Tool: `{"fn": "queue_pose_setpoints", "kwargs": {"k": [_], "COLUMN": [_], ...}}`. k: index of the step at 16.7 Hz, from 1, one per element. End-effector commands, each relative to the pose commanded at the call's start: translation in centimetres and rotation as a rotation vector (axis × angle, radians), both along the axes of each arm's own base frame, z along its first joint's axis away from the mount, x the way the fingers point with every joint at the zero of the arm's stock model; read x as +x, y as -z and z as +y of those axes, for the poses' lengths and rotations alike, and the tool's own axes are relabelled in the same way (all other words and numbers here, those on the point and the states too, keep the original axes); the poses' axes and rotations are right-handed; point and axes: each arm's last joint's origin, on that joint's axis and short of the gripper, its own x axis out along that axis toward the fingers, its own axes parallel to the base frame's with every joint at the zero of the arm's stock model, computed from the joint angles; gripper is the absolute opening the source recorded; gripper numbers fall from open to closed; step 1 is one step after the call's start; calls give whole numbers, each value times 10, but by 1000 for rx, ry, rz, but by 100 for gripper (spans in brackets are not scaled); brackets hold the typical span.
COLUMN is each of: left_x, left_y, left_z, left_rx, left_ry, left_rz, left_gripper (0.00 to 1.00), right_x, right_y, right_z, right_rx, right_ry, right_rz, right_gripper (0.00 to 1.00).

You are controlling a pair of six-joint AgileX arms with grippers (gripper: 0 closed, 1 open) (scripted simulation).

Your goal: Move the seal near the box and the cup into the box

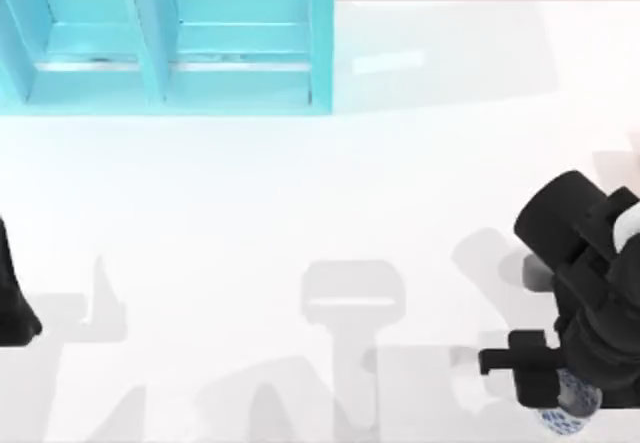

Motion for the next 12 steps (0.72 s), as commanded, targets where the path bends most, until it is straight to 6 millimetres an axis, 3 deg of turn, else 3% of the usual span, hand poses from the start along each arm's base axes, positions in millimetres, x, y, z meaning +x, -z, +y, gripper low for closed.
{"fn": "queue_pose_setpoints", "kwargs": {"k": [3,6,9,12], "left_x": [0,0,0,0], "left_y": [0,0,0,0], "left_z": [0,0,0,0], "left_rx": [0,0,0,0], "left_ry": [0,0,0,0], "left_rz": [0,0,0,0], "left_gripper": [100,100,100,100], "right_x": [8,12,7,-1], "right_y": [-17,-46,-78,-98], "right_z": [-14,-45,-82,-99], "right_rx": [3,-5,-6,-1], "right_ry": [-1,-4,-1,0], "right_rz": [-5,12,23,3], "right_gripper": [0,0,0,0]}}
